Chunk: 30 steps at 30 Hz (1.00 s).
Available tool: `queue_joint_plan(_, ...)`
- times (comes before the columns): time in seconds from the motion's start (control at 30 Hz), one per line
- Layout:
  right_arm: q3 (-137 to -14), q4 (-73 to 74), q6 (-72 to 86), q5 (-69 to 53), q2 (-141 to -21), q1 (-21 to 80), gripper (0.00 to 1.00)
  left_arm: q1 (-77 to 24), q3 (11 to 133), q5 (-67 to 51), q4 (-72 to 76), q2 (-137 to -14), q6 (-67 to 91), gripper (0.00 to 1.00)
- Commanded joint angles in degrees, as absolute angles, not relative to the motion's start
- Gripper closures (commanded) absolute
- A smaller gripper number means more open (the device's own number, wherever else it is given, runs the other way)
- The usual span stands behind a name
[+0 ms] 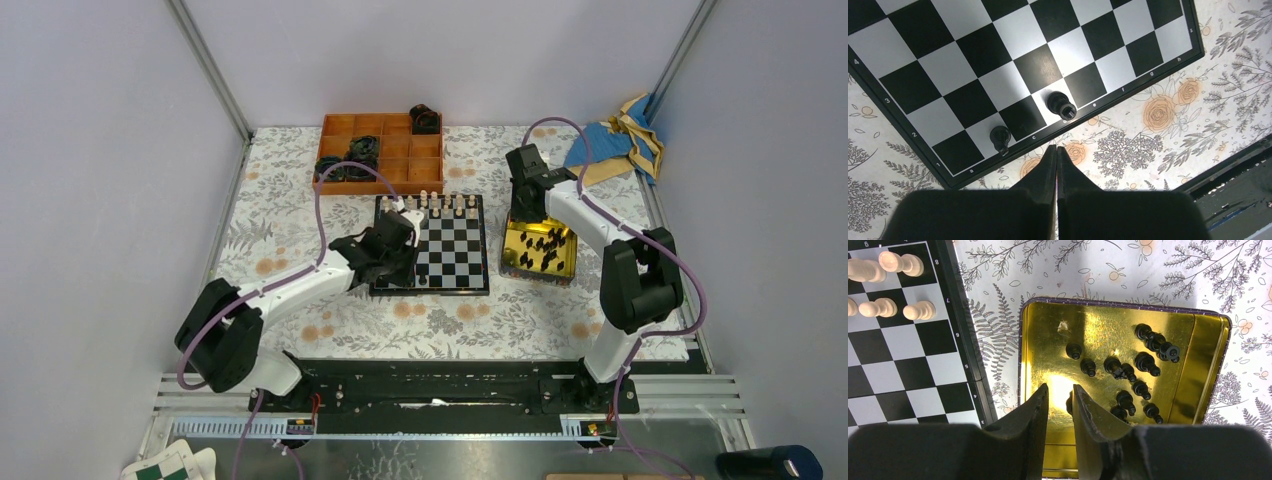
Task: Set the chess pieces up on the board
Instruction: Adjust the chess piece on the chessboard.
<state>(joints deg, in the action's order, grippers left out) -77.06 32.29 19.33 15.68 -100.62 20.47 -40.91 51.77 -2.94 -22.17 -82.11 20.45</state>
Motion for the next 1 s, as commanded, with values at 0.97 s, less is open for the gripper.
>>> queue_joint_plan(0.97, -76.9, 30.8, 17.3, 15.0, -100.5, 19.1, 0.69, -41.6, 52.9, 10.1, -22.9, -89.2, 23.9, 1.00)
